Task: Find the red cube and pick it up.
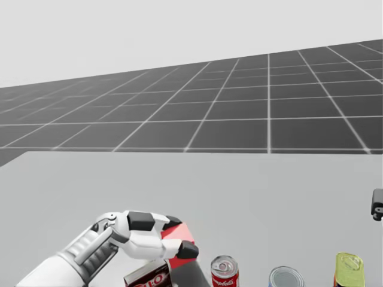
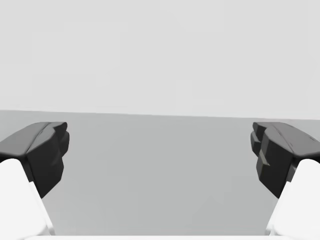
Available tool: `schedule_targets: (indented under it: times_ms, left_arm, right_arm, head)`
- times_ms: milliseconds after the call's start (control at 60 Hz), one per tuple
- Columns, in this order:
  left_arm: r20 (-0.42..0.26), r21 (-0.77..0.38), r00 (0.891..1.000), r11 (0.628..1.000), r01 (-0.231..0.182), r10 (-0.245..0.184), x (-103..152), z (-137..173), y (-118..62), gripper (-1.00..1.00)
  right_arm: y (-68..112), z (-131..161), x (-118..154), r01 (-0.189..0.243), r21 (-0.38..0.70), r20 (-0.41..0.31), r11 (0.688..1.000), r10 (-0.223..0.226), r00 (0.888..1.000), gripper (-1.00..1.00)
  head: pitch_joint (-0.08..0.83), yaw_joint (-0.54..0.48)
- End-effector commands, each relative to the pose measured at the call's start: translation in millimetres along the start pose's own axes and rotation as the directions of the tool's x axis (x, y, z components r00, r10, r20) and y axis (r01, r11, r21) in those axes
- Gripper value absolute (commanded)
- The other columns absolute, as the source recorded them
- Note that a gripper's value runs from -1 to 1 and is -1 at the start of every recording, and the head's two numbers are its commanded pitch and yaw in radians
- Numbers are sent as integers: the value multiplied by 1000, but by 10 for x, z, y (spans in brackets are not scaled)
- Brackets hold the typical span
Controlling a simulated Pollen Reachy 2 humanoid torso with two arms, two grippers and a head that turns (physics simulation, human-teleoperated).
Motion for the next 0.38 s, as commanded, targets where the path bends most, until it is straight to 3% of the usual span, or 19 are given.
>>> schedule_targets:
  times_ms: [17, 117, 217, 317, 350, 383]
  left_arm:
    - [95, 85, 994, 996, 37, -45, 442, 344, 135, 1000]
    - [140, 132, 987, 989, 61, -80, 676, 499, 124, 1000]
    - [194, 184, 971, 977, 104, -140, 940, 647, 50, 1000]
    - [265, 260, 940, 955, 145, -215, 1287, 842, -62, 1000]
    - [302, 290, 922, 945, 152, -241, 1465, 945, -130, 1000]
    - [320, 307, 912, 939, 158, -258, 1554, 995, -169, 1000]
  right_arm:
    - [53, -61, -54, 53, -75, 17, 996, -52, 998, -1000]
    - [18, -56, -85, 80, -34, 62, 996, -78, 995, -1000]
    - [5, -18, -74, 81, 9, 65, 997, -81, 995, -1000]
    - [2, 16, -75, 73, 49, 78, 996, -77, 994, -1000]
    - [5, 26, -72, 89, 70, 75, 994, -94, 993, -1000]
    - [5, 34, -76, 87, 71, 76, 994, -92, 993, -1000]
  head:
    - [267, 276]
    - [263, 277]
    - [257, 276]
    - [254, 273]
    - [254, 273]
    - [254, 273]
